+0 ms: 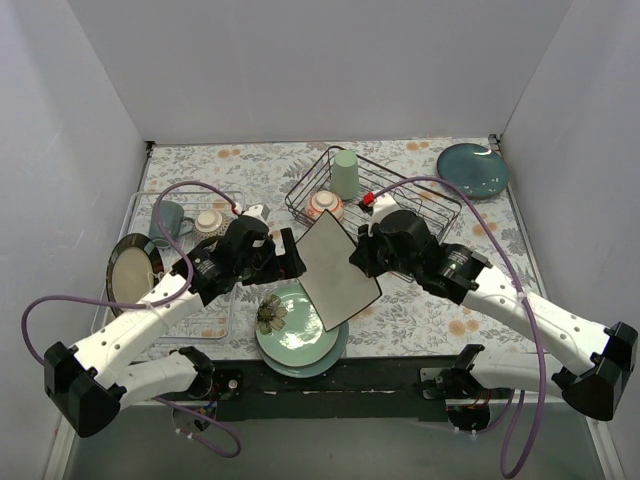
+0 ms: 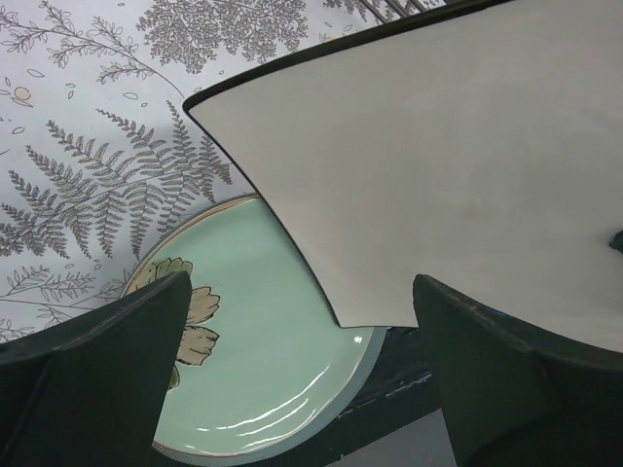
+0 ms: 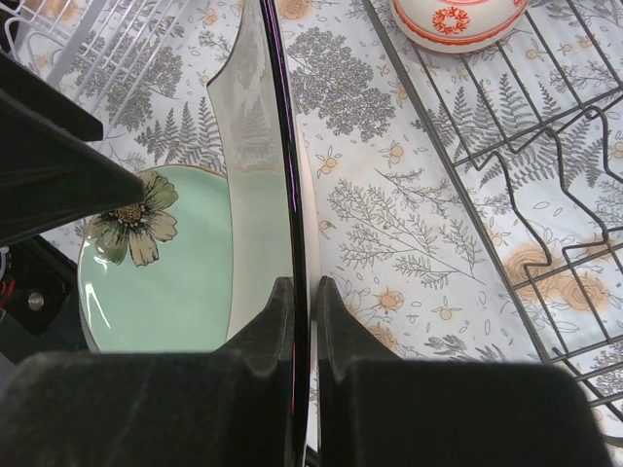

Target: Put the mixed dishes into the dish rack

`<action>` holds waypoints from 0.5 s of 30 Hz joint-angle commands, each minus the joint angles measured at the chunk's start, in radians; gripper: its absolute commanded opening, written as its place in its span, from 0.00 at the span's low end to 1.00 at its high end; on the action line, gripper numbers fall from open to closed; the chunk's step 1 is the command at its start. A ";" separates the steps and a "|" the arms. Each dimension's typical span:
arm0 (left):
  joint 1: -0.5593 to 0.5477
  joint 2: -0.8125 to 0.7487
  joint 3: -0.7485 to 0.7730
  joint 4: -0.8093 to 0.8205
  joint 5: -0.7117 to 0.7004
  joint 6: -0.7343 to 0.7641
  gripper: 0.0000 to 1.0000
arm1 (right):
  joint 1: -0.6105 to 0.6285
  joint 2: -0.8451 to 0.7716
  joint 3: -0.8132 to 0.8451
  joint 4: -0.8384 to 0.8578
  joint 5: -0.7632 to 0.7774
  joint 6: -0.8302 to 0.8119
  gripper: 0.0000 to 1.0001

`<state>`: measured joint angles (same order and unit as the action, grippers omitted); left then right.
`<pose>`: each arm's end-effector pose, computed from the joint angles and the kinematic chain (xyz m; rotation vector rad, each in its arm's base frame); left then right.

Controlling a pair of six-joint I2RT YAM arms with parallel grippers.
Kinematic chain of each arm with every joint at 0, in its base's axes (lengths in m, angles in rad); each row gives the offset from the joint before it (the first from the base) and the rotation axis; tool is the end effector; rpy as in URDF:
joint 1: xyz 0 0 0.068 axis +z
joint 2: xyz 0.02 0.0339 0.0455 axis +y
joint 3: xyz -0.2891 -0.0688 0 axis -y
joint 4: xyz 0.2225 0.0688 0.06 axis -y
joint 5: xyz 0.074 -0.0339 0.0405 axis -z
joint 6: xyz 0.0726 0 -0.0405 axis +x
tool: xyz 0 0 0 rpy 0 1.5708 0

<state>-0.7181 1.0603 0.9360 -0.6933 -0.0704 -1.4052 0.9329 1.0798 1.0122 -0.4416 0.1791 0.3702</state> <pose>0.1593 -0.1324 0.2909 -0.9054 2.4238 -0.8490 0.1514 0.1825 0.3424 -0.4826 2.0735 0.6050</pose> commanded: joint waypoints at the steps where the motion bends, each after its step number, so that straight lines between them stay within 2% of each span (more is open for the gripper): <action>1: -0.001 -0.051 0.017 -0.028 -0.026 0.011 0.98 | -0.014 -0.014 0.153 0.110 -0.036 -0.022 0.01; 4: -0.001 -0.063 -0.003 -0.028 -0.022 0.011 0.98 | -0.022 0.006 0.219 0.060 -0.072 -0.043 0.01; 15: -0.001 -0.082 -0.089 0.047 0.038 0.018 0.98 | -0.083 0.022 0.390 -0.011 0.005 -0.157 0.01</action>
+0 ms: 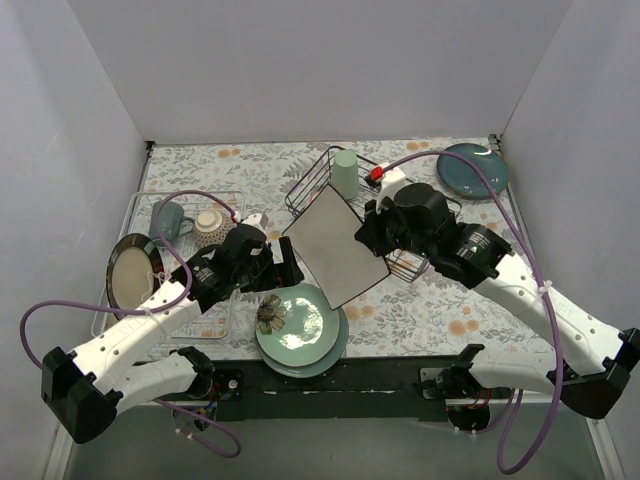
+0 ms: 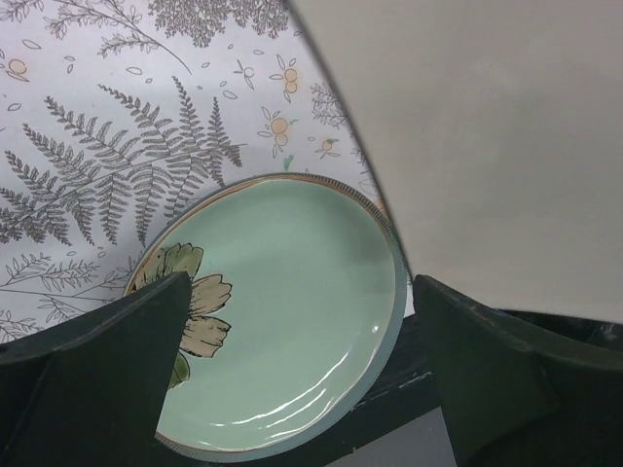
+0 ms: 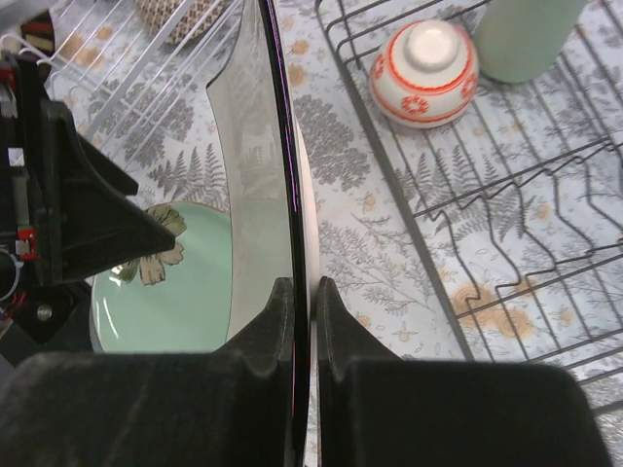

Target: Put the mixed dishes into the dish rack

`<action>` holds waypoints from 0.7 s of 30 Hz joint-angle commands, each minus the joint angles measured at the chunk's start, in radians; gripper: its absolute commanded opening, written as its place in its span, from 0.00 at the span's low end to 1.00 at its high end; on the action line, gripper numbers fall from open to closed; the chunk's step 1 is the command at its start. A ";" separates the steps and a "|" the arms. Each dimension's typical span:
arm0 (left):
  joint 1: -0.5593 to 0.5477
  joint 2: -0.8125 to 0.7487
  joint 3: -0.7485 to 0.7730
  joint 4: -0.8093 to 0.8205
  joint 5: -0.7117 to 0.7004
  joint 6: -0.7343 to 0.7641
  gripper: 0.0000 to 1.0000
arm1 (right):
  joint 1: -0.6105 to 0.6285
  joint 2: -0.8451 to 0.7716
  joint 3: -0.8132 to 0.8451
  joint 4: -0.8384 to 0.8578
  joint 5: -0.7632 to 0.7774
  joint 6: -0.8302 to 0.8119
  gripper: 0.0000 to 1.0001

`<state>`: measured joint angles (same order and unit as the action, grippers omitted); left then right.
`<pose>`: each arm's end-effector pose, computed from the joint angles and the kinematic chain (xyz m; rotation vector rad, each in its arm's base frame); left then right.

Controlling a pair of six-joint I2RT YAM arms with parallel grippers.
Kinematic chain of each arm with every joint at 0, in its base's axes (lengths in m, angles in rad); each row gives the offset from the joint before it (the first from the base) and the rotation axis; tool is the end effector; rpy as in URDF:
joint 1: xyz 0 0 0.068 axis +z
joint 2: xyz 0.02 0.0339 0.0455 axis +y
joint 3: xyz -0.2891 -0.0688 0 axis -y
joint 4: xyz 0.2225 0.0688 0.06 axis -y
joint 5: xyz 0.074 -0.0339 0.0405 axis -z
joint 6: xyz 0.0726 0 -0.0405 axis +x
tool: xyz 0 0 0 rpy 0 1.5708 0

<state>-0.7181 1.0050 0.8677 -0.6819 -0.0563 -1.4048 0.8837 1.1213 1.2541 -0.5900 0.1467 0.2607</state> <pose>0.1485 -0.1243 0.2795 -0.9014 2.4355 -0.8589 0.1591 0.1771 0.3984 -0.5439 1.9980 0.5695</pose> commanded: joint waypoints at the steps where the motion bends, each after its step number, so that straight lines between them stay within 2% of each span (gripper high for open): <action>1: -0.001 -0.025 -0.025 0.042 0.030 0.021 0.98 | -0.038 -0.017 0.165 0.134 0.048 -0.079 0.01; 8: -0.001 -0.026 -0.050 0.079 0.047 0.035 0.98 | -0.114 0.061 0.358 0.110 0.172 -0.236 0.01; 12: -0.001 -0.019 -0.047 0.081 0.046 0.052 0.98 | -0.198 0.109 0.468 0.116 0.209 -0.325 0.01; 16: -0.001 -0.003 -0.047 0.084 0.046 0.070 0.98 | -0.261 0.161 0.516 0.140 0.312 -0.429 0.01; 21: -0.001 0.004 -0.050 0.102 0.052 0.081 0.98 | -0.348 0.190 0.461 0.263 0.304 -0.629 0.01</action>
<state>-0.7181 1.0084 0.8249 -0.6044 -0.0147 -1.3514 0.5819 1.3312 1.6878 -0.6231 0.3988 -0.1841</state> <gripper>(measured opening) 0.982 0.090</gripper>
